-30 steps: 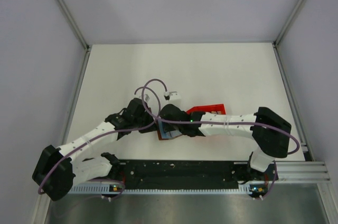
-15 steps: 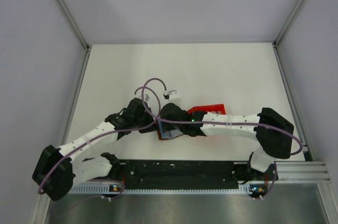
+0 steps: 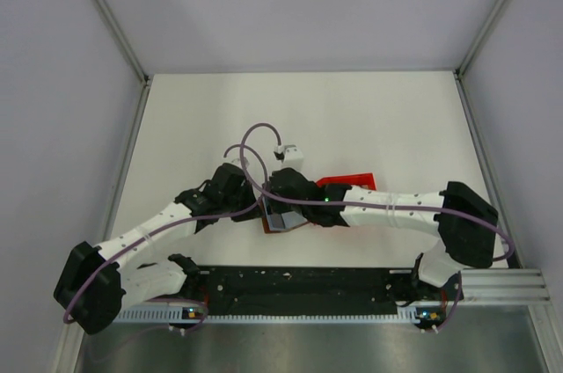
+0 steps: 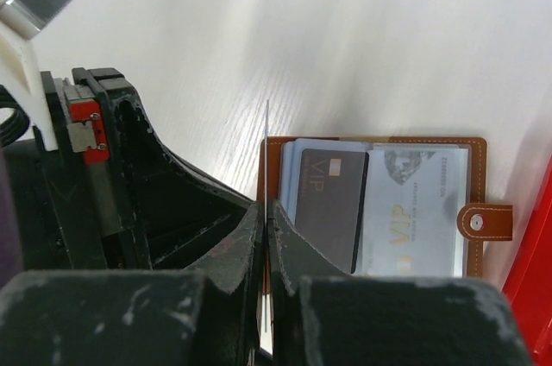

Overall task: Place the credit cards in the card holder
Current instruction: Insert the credit card into the card holder.

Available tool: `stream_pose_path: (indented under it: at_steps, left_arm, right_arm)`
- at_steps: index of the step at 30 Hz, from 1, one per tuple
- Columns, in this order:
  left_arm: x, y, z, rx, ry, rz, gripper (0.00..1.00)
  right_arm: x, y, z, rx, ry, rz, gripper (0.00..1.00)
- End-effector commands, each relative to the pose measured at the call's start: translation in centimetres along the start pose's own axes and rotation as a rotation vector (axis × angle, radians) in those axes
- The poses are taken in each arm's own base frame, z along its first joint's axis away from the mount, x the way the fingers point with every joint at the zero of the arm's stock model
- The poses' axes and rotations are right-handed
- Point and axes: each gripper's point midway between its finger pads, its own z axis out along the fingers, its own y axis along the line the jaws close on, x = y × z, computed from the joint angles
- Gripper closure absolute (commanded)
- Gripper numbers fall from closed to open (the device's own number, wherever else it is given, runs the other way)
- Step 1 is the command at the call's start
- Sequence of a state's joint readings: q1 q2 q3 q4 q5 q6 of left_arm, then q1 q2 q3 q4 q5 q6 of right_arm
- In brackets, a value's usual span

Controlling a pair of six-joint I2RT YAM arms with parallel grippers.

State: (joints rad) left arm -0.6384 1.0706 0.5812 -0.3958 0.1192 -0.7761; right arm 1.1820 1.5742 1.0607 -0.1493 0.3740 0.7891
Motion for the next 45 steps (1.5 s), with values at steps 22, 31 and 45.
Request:
stream_pose_path:
  at_steps: [22,31,45]
  left_arm:
    - [-0.9,-1.0,-0.3,0.045,-0.039,0.01,1.0]
    - [-0.9,-1.1,-0.3,0.049,-0.039,0.012,1.0]
    - [-0.4,0.3,0.2,-0.003,-0.031,0.013,1.0]
  right_arm:
    - [1.4,0.8,1.4,0.002,0.039,0.001,1.0]
    - [1.9,0.2,1.6,0.032,0.053,-0.017,1.0]
    - [0.2,-1.2,-0.1,0.083,-0.003,-0.043,1.0]
